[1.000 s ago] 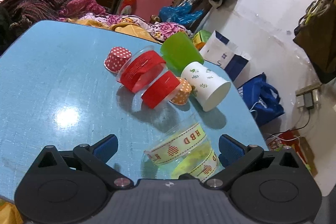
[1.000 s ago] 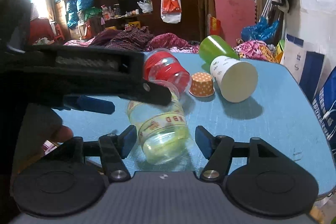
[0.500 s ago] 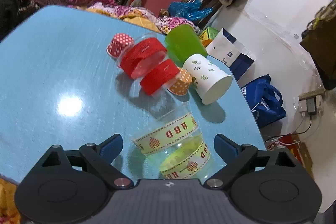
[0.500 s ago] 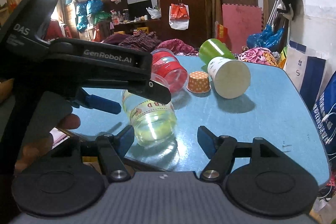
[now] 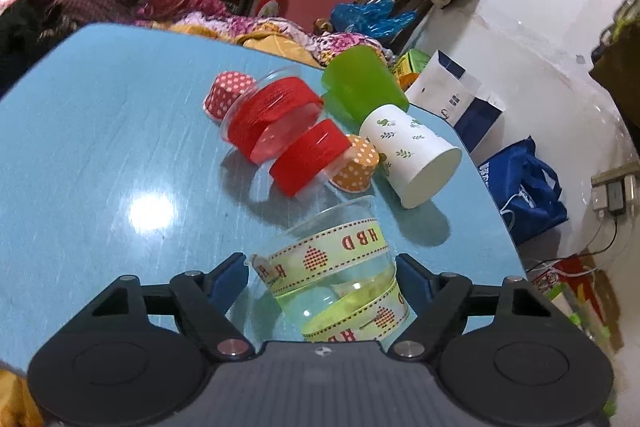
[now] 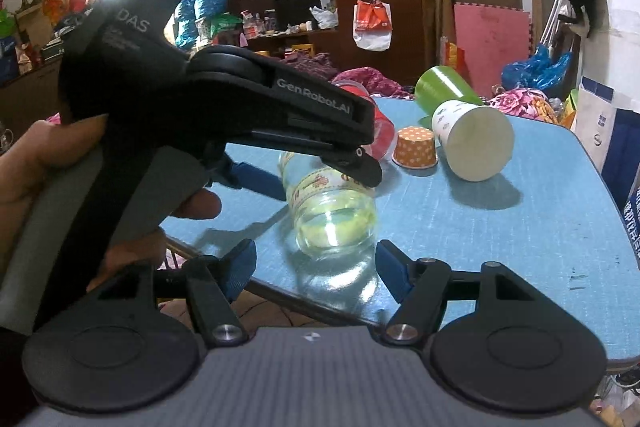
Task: Flip cup upright
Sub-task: 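Lower the upright cup onto the table and open the right gripper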
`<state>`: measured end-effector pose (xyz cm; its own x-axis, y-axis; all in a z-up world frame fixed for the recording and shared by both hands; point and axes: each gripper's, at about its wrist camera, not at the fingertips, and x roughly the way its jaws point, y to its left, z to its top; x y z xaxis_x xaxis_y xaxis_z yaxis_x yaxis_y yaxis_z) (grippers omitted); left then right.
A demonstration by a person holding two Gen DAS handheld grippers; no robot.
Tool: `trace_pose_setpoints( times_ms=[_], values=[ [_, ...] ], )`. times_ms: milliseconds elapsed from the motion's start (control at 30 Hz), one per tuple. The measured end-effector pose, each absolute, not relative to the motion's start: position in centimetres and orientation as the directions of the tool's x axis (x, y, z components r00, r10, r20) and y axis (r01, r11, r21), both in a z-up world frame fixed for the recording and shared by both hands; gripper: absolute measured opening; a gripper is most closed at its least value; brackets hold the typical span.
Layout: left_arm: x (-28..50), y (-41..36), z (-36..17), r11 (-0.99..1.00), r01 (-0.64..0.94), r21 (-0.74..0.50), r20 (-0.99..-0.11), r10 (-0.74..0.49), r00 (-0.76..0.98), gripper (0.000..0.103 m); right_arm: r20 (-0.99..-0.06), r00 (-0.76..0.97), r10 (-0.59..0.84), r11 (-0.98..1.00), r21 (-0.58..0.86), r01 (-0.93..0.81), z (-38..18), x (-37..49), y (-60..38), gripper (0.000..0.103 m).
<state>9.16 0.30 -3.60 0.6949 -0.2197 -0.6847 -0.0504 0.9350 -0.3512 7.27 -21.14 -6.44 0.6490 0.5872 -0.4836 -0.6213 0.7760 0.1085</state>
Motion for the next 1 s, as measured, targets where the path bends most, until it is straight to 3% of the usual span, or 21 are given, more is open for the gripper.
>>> trace_pose_setpoints(
  times_ms=[400,867,1000],
  values=[
    [7.2,2.1,-2.4,0.958,0.111,-0.265,-0.534,-0.242,0.810,0.082,-0.476,0.657,0.584,0.792,0.157,-0.590,-6.4,8.3,-23.4,0.068],
    [4.1,-0.9,-5.0,0.986,-0.016,0.167,-0.200,0.050,0.978,0.082,-0.463,0.665,0.585,0.800,0.197,-0.567,-6.7,9.1,-24.6,0.068],
    [3.9,-2.1,-5.9,0.973,-0.024,0.232,-0.152,0.061,0.987,0.082,-0.459,0.669,0.585,0.802,0.208,-0.559,-6.7,9.2,-24.9,0.068]
  ],
)
